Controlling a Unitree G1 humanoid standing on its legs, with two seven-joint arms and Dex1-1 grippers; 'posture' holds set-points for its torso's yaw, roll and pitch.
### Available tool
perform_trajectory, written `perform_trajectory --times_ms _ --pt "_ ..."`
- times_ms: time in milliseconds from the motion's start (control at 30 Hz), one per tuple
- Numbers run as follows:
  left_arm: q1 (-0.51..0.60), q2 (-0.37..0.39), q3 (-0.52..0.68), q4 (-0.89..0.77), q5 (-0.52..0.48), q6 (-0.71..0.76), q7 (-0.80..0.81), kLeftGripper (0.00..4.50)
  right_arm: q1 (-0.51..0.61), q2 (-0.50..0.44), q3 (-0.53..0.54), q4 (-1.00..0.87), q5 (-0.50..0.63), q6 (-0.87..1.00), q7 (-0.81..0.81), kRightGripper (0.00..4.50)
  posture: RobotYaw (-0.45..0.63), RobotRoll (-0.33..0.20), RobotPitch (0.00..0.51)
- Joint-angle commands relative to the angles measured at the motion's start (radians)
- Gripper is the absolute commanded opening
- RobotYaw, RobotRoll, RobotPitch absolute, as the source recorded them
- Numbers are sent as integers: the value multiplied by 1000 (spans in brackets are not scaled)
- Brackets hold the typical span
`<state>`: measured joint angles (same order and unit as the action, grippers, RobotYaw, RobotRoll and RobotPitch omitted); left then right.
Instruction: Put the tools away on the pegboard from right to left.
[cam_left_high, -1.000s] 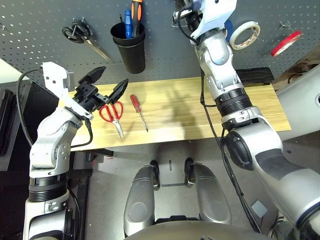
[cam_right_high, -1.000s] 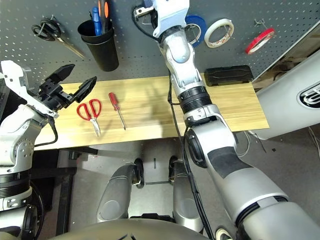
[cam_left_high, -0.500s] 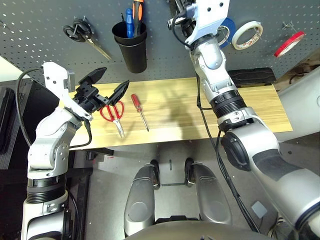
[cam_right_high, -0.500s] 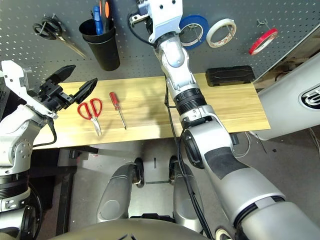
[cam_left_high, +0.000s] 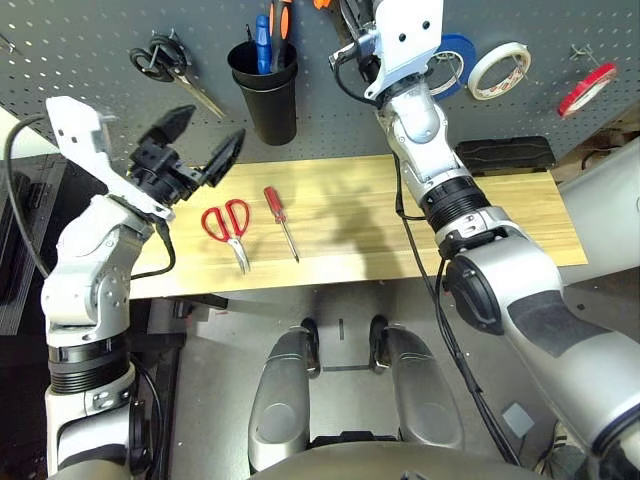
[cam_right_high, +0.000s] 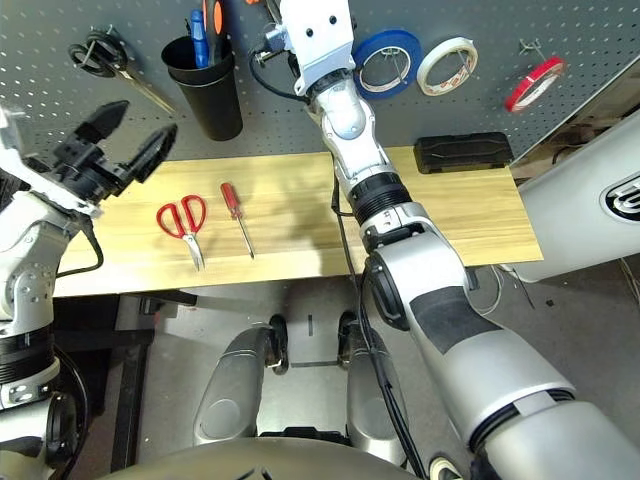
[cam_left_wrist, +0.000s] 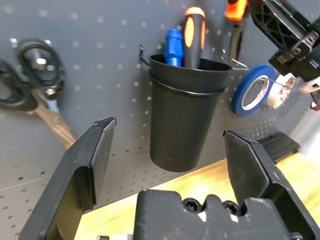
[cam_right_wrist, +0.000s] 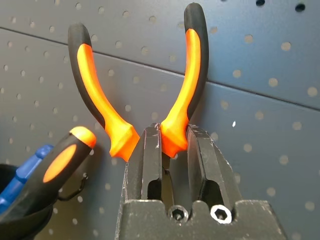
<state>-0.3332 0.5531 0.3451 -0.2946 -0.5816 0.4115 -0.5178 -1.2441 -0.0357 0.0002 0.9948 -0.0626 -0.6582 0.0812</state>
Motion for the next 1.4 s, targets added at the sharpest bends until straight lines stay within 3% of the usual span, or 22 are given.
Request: perform_trajectory --times_ms 33,1400 --pt "18 2 3 -28 -14 13 4 4500 -29 -13 0 26 -15 -36 -10 545 123 0 282" --pt "8 -3 -37 -21 1 7 4 4500 17 -35 -34 122 10 0 -58 545 120 0 280"
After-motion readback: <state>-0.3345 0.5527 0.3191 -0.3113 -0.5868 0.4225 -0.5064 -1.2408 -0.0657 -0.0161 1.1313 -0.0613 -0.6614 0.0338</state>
